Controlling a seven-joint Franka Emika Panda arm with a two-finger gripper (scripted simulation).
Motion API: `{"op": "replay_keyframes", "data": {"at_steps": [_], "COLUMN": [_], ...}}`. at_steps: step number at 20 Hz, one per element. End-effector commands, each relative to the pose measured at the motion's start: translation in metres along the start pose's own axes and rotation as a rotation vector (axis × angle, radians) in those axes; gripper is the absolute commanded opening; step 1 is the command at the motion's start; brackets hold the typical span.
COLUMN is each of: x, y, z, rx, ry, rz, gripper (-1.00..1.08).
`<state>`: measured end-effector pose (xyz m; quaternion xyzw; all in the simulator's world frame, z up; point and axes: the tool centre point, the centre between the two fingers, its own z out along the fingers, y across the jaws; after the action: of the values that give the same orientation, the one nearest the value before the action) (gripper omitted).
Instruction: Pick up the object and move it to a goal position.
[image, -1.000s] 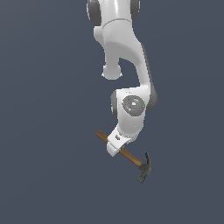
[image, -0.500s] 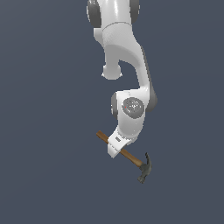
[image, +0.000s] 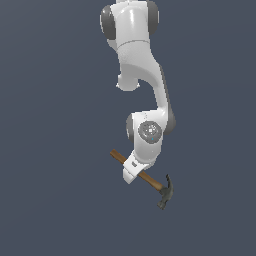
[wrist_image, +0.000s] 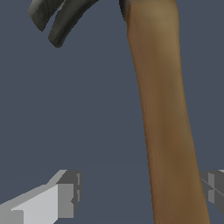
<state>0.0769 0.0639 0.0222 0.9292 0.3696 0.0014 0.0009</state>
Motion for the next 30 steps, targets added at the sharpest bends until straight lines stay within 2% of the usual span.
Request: {"op": "replay_keyframes", "data": {"at_steps": [1, 3, 4, 19, 24, 30], "x": [0.0, 0.001, 0.001, -0.004, -0.016, -0.042], "y": [-0.001, -0.001, -0.001, 0.005, 0.017, 0.042], "z": [0.006, 0.006, 0.006, -0.003, -0.025, -0.073], "rx": [0.003, 0.003, 0.003, 0.0, 0.0, 0.001], "ry": [-0.002, -0.002, -0.002, -0.001, -0.001, -0.001], "rz": [-0.001, -0.001, -0.001, 0.001, 0.0, -0.001], "gripper": [1.0, 1.0, -1.0, -1.0, -1.0, -1.0]}}
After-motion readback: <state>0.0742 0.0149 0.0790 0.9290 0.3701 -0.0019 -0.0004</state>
